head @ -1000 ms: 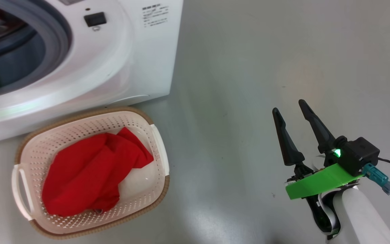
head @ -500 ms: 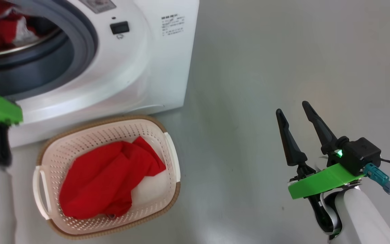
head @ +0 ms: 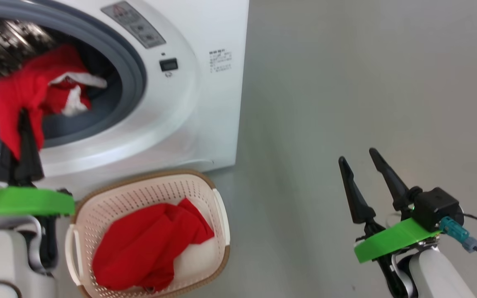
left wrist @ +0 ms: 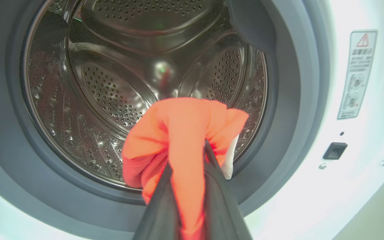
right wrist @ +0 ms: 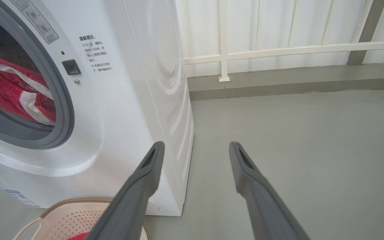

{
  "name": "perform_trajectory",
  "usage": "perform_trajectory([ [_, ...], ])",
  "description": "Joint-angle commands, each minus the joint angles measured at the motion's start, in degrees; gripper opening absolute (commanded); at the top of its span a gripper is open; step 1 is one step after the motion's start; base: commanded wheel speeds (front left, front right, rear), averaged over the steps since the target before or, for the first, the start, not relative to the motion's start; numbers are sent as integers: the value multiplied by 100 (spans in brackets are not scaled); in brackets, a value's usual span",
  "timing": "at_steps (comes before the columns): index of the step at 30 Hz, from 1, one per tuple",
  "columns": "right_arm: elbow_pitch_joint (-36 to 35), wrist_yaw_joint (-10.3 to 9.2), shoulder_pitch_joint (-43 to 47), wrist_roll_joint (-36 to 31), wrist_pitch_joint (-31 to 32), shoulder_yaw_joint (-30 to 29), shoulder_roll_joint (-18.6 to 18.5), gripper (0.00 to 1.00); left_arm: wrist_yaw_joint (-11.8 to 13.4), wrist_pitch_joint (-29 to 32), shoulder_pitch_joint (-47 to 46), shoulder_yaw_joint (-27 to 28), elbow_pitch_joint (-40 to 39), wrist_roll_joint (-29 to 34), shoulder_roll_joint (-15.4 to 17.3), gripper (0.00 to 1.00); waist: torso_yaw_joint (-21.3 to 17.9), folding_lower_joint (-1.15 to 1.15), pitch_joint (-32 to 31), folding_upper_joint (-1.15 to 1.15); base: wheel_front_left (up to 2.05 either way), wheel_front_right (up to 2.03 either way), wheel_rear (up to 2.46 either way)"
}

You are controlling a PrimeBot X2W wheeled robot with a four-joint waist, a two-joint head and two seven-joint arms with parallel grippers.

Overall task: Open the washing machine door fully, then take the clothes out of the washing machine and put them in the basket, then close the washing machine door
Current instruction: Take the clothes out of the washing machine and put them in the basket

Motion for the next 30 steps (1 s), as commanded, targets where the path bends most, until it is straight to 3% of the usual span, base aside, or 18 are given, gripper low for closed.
perform_trajectory([
  [1,-102,35,67,-67,-37,122,4,100,-32,-69,120,153,-243,72,129,0,102,0,-304,0,0,0,0],
  [17,-1,35,420,-84,-37,148,4,100,-37,-70,1444,-203,-1783,66,-185,0,188,0,-1046,0,0,0,0],
  [23,-57,35,489,-91,-37,91,4,100,8,-70,1913,-576,-1709,-165,-236,0,211,0,-962,0,0,0,0],
  [30,-75,35,352,-105,-37,135,4,100,62,-70,1853,-1065,-937,-347,-243,0,258,0,-651,0,0,0,0],
])
